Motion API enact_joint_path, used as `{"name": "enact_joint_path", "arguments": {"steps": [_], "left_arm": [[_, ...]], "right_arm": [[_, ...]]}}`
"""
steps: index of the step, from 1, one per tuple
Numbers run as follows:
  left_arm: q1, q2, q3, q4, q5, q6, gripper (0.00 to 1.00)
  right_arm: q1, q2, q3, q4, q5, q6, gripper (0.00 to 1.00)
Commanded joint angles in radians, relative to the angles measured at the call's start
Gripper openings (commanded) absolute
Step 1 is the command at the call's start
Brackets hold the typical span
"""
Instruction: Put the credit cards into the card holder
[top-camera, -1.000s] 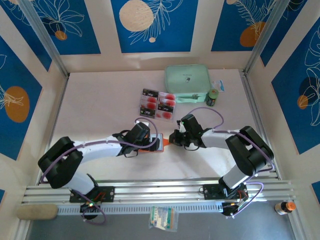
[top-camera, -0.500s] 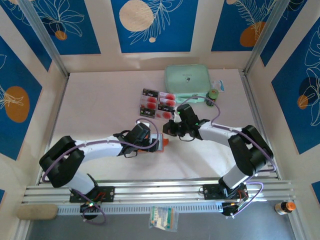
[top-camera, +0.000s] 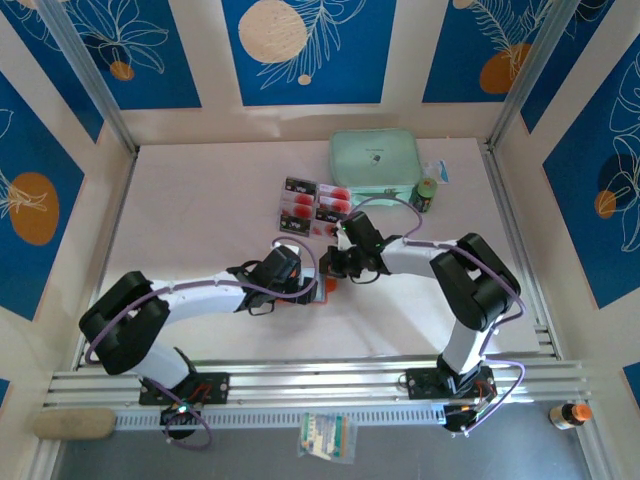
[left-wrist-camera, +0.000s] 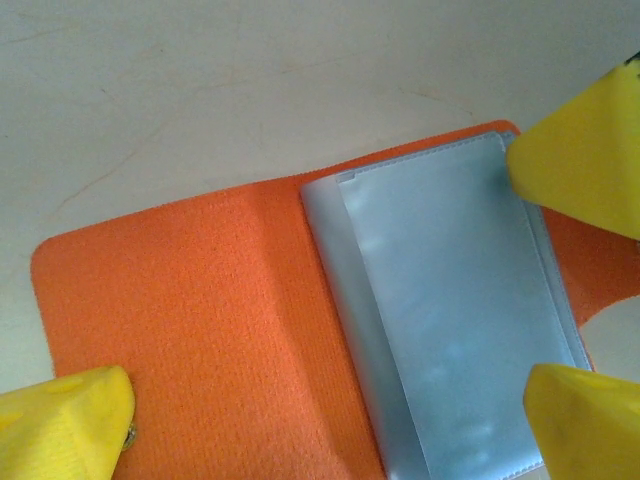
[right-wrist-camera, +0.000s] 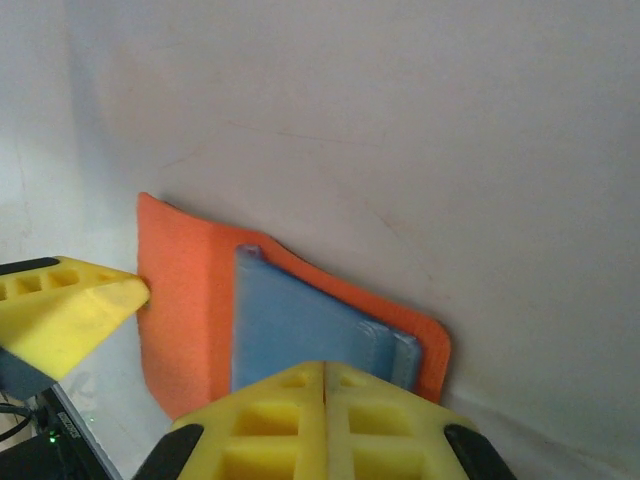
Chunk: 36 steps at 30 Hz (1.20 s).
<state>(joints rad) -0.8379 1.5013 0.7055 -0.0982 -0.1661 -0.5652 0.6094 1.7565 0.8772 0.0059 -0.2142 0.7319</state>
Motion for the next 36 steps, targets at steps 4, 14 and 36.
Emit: {"name": "enact_joint_path", "arguments": {"steps": [4, 14, 36], "left_arm": [[0.002, 0.014, -0.001, -0.023, -0.016, 0.024, 1.00], [0.002, 0.034, -0.010, -0.018, -0.019, 0.008, 1.00], [0.001, -0.016, -0.092, 0.047, -0.035, -0.046, 0.81]], "right_arm": [[0.008, 0.042, 0.007, -0.009, -0.017, -0.011, 0.00], [0.036, 0.086, 0.023, 0.017, -0.032, 0.020, 0.00], [0.015, -0.013, 0.008, 0.001, -0.028, 0.027, 0.14]]}}
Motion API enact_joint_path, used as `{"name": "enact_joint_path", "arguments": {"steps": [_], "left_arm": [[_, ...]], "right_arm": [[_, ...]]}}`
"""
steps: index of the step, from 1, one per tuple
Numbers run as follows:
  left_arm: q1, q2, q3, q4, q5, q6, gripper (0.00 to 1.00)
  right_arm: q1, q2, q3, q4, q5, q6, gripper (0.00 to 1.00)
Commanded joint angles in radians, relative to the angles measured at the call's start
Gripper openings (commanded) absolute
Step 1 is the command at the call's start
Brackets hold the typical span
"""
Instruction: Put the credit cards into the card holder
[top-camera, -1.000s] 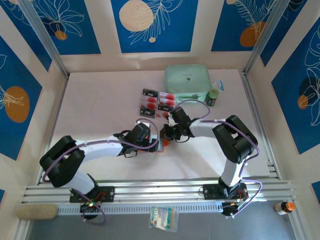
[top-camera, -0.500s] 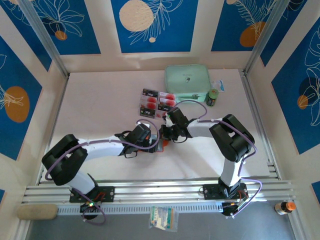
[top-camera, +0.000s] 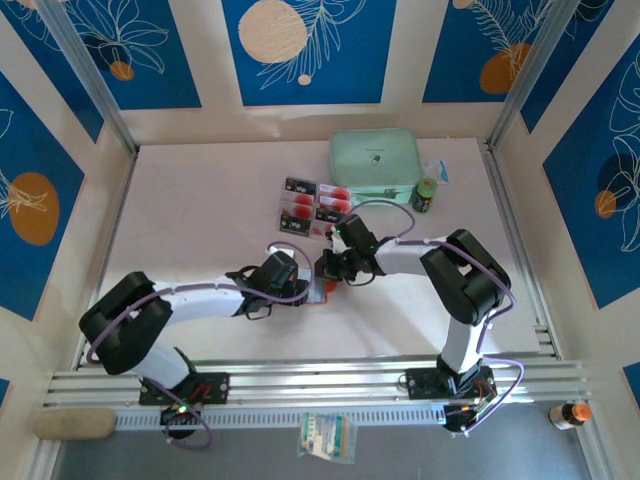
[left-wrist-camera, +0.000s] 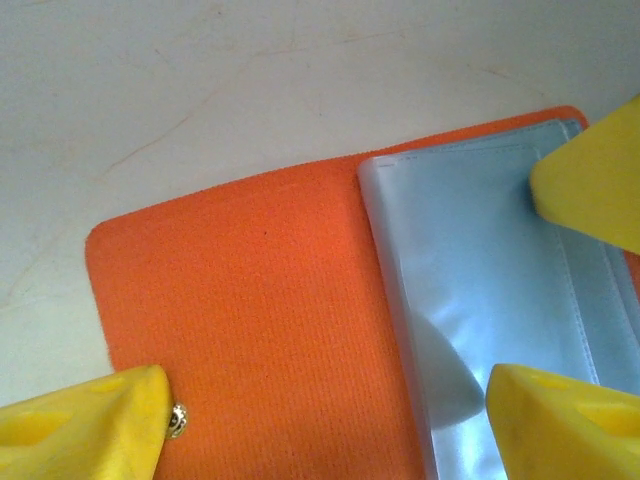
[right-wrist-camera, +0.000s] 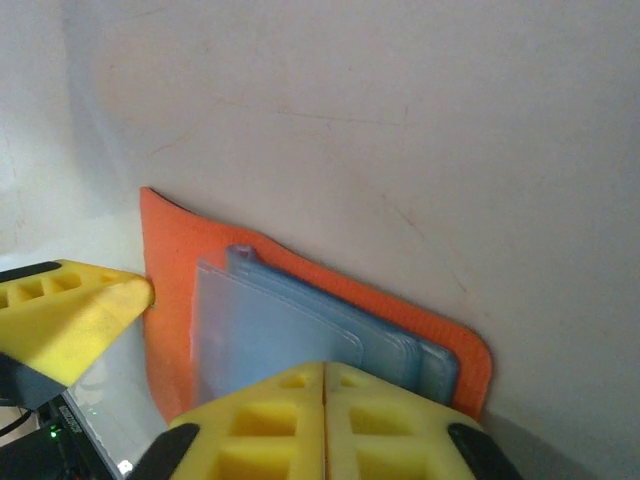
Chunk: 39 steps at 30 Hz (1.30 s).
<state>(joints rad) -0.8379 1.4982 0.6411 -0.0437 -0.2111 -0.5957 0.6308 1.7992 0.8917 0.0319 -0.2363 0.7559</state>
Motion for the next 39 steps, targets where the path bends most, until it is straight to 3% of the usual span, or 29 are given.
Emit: {"name": "enact_joint_path", "arguments": {"steps": [1, 4, 19, 39], "left_arm": [[0.002, -0.015, -0.030, -0.001, 0.014, -0.016, 0.79], [0.001, -0.018, -0.034, 0.007, 0.018, -0.015, 0.78], [0.001, -0.028, -0.036, 0.009, 0.006, -0.013, 0.77], [0.002, -0.045, -0.035, 0.003, -0.005, -0.004, 0.80]], "right_arm": [[-0.007, -0.062, -0.009, -0.029, -0.004, 0.003, 0.19], [-0.006, -0.061, -0.010, -0.032, -0.002, 0.004, 0.26], [0.007, 0.014, 0.000, 0.001, -0.004, 0.034, 0.35], [-0.010, 0.018, -0.003, 0.091, -0.129, 0.094, 0.34]]}}
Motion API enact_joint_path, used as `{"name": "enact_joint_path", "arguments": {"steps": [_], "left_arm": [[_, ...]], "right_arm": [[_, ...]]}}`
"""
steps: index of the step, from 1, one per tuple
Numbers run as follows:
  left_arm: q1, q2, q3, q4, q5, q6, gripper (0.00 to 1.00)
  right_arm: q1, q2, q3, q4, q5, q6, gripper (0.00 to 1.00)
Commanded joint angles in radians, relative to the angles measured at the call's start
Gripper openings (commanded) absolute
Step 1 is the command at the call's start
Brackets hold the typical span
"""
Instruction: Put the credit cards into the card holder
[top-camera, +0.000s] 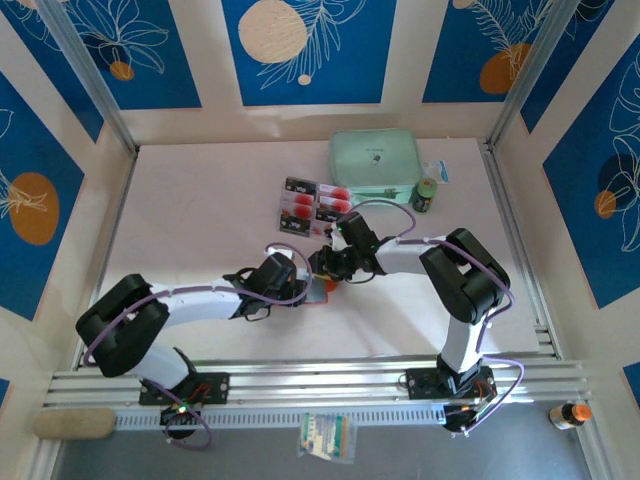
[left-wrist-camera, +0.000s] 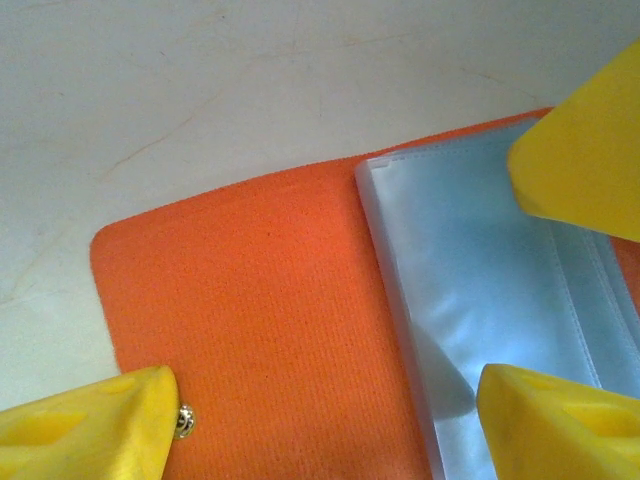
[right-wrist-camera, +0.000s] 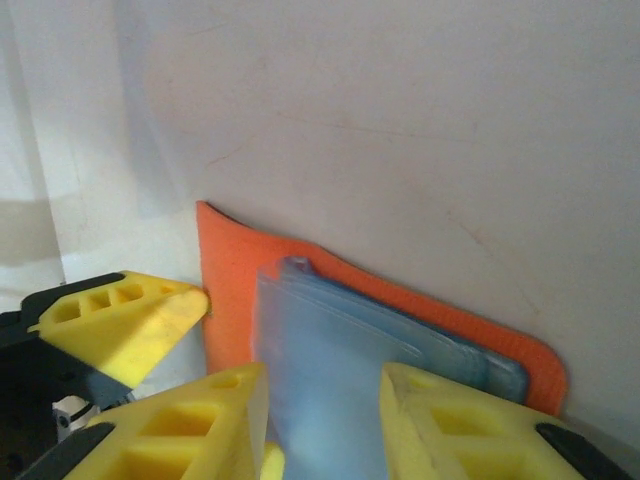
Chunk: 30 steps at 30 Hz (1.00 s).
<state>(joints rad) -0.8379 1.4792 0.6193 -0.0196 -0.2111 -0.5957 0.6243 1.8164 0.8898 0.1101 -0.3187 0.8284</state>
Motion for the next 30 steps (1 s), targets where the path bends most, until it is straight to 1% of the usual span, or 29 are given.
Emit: {"name": "enact_joint_path", "arguments": {"steps": [1, 4, 7, 11, 16, 19, 23, 27, 30], "left_arm": [[0.002, -0.029, -0.013, -0.023, -0.009, -0.006, 0.81], [0.001, -0.033, -0.013, -0.030, -0.020, -0.005, 0.86], [0.001, -0.031, -0.013, -0.034, -0.027, -0.007, 0.88], [0.001, -0.021, -0.011, -0.040, -0.029, -0.004, 0.86], [0.002, -0.018, -0.014, -0.031, -0.025, -0.008, 0.84], [0.002, -0.019, -0.012, -0.030, -0.024, -0.008, 0.84], [0.003, -0.020, -0.010, -0.031, -0.022, -0.006, 0.84], [0.002, -0.023, -0.011, -0.032, -0.028, -0.005, 0.87], [0.002, -0.028, -0.011, -0.033, -0.031, -0.004, 0.89]], "right_arm": [[-0.003, -0.001, -0.002, 0.015, -0.051, 0.025, 0.34], [-0.003, -0.009, 0.002, 0.014, -0.056, 0.028, 0.33], [-0.003, -0.015, 0.001, 0.010, -0.057, 0.025, 0.32], [-0.005, -0.043, 0.002, -0.019, -0.042, 0.005, 0.31], [-0.008, -0.084, 0.015, -0.116, 0.025, -0.063, 0.27], [-0.009, -0.090, 0.030, -0.182, 0.070, -0.111, 0.20], [-0.009, -0.076, 0.035, -0.224, 0.105, -0.152, 0.08], [-0.011, -0.048, 0.041, -0.231, 0.108, -0.171, 0.02], [-0.008, -0.023, 0.050, -0.229, 0.099, -0.176, 0.00]]}}
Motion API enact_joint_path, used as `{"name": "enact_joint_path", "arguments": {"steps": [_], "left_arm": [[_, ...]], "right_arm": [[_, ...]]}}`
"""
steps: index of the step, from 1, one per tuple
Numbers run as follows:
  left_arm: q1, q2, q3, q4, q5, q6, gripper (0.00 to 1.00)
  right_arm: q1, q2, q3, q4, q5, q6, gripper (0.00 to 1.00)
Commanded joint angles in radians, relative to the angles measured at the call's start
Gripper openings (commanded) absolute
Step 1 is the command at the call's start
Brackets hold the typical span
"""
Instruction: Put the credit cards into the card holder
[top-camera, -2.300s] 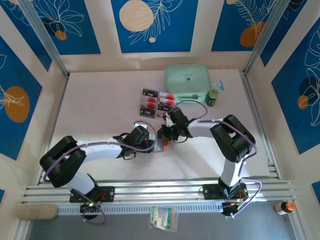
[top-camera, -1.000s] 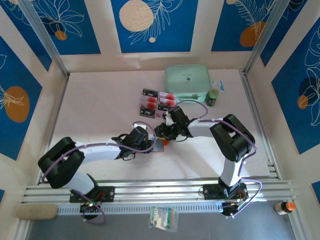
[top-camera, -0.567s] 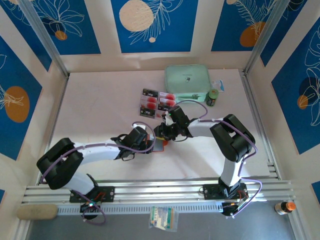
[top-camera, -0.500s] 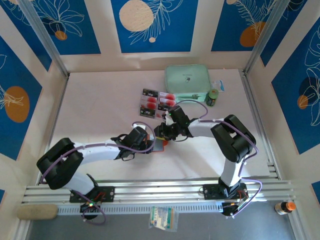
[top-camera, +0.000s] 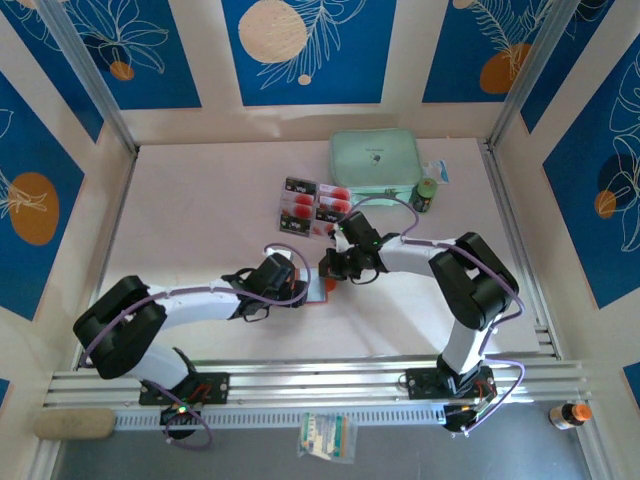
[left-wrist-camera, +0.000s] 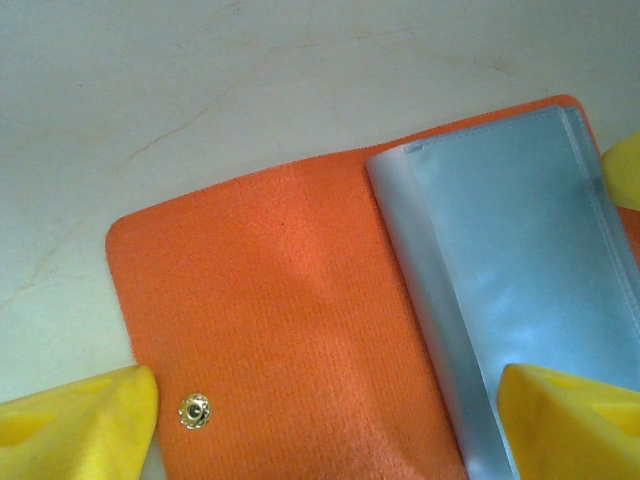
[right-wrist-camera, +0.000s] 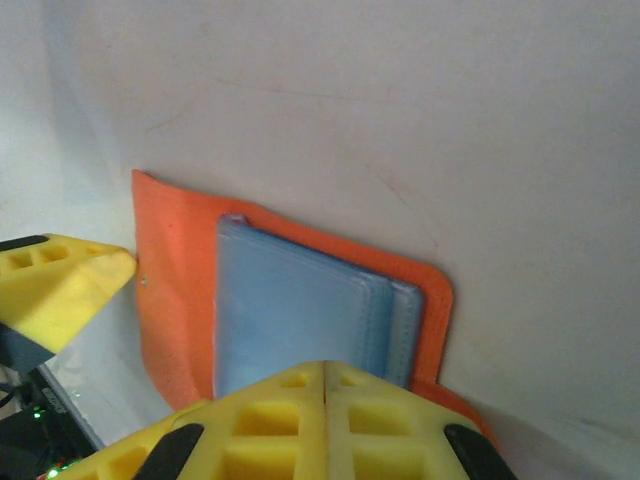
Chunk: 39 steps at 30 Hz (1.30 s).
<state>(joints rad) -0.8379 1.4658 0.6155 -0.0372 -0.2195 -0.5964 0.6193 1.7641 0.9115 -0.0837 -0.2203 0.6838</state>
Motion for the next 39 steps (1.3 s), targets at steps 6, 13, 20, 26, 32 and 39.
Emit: {"name": "enact_joint_path", "arguments": {"steps": [6, 13, 20, 26, 32, 39], "left_arm": [[0.002, -0.011, -0.004, -0.009, -0.021, -0.004, 0.92], [0.003, -0.009, -0.004, -0.010, -0.022, -0.004, 0.94], [0.002, -0.004, -0.011, -0.008, -0.023, -0.005, 0.94], [0.003, -0.007, -0.044, 0.014, -0.020, -0.010, 0.84], [0.003, -0.022, -0.067, 0.036, -0.020, -0.020, 0.79], [0.002, -0.040, -0.074, 0.042, -0.027, -0.017, 0.79]], "right_arm": [[0.019, 0.059, 0.049, -0.033, -0.013, -0.038, 0.00], [0.055, 0.090, 0.065, -0.019, -0.023, -0.017, 0.00], [0.071, 0.100, 0.078, -0.010, -0.028, 0.000, 0.00], [0.064, 0.063, 0.078, -0.017, -0.033, 0.009, 0.00], [0.036, -0.003, 0.060, -0.009, -0.025, 0.033, 0.20], [0.030, 0.011, 0.049, 0.022, -0.048, 0.066, 0.33]]}}
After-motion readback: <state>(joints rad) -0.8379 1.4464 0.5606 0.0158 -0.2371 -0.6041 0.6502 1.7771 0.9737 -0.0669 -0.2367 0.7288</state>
